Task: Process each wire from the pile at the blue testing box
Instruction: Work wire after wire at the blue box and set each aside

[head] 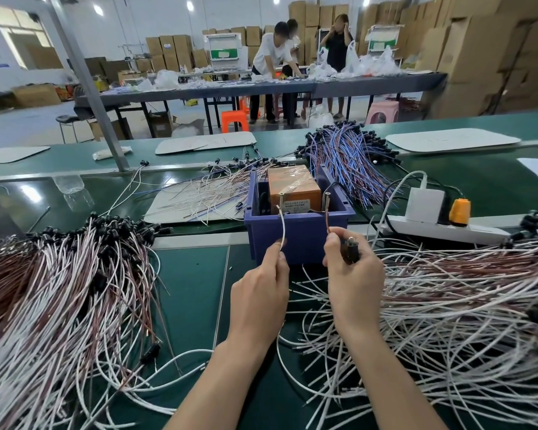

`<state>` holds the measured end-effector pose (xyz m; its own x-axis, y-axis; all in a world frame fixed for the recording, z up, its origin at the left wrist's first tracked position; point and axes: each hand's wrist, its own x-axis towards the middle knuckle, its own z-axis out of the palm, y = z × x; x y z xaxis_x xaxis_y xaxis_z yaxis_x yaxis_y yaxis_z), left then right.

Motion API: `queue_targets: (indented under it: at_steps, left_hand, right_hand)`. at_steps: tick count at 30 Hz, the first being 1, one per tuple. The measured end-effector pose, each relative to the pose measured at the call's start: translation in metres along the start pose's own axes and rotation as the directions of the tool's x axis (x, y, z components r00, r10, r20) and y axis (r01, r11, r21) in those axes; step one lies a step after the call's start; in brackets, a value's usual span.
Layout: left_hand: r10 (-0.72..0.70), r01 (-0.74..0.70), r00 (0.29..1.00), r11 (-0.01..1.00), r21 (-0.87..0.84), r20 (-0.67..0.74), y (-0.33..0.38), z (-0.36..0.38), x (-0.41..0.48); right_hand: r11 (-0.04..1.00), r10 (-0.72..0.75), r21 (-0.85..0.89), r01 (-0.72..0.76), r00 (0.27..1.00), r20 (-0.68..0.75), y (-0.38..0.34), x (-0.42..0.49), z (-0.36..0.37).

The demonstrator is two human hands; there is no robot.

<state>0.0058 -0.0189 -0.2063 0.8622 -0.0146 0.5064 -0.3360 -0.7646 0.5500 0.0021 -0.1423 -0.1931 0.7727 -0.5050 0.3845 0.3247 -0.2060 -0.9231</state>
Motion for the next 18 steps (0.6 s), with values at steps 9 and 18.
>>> queue_targets:
  at_steps: [9,18]
  left_hand:
    - [-0.009,0.009,1.000,1.000,0.001,0.008,0.0001,0.0000,-0.0001]
    - [0.001,-0.001,1.000,1.000,-0.005,-0.013,-0.0005,0.0015,-0.0005]
  right_hand:
    - [1.000,-0.012,-0.010,0.012,1.000,0.002,-0.0015,-0.0003,-0.0009]
    - [1.000,0.008,-0.016,-0.008,1.000,0.006,0.0045,0.0007,-0.0001]
